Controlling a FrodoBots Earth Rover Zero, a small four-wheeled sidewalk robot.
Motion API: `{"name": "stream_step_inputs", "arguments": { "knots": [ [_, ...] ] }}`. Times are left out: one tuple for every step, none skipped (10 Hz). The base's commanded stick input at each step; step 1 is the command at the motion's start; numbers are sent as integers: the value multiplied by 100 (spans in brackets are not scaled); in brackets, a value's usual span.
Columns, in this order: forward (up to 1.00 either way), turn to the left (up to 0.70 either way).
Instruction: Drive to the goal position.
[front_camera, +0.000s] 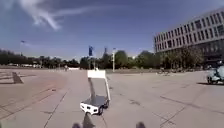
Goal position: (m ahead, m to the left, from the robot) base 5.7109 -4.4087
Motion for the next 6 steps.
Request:
{"name": "stream_step_inputs", "arguments": {
  "knots": [
    [70,-6],
    [70,-6],
    [1,-69],
    [0,-70],
    [0,-70],
    [0,-70]
  ]
}}
